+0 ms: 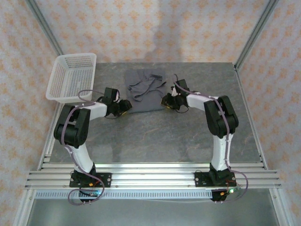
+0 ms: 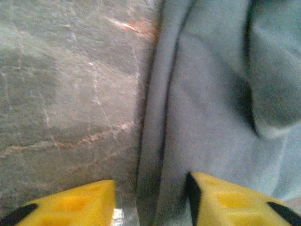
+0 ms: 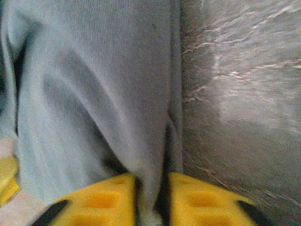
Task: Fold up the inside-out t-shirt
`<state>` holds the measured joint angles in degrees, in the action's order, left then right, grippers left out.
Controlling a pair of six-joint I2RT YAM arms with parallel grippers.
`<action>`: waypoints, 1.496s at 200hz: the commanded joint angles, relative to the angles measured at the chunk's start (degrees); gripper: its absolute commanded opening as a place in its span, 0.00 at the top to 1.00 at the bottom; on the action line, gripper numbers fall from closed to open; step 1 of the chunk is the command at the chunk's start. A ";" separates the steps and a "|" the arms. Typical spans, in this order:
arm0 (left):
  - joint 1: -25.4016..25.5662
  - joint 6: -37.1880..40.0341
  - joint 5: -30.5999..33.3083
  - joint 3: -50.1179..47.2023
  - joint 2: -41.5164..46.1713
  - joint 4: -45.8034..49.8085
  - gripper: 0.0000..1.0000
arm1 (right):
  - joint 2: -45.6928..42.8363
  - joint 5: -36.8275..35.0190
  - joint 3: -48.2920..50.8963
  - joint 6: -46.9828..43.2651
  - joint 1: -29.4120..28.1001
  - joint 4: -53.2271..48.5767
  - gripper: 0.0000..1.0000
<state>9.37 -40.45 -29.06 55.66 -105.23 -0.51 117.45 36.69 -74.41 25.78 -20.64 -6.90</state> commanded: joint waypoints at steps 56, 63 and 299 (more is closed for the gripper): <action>1.09 0.12 -3.45 -2.91 -0.57 -3.86 1.00 | -6.64 -1.66 5.07 0.50 -0.48 1.20 0.99; 1.09 0.02 -4.37 -5.58 1.03 -4.50 1.00 | -8.41 -1.63 7.35 0.50 -0.46 1.10 1.00; 17.35 -8.15 11.77 -12.28 23.29 7.59 0.56 | -19.53 -9.43 13.90 5.07 -0.79 0.67 0.54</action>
<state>26.26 -48.49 -20.32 39.48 -77.67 10.26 96.36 25.36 -57.71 30.41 -21.67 -9.10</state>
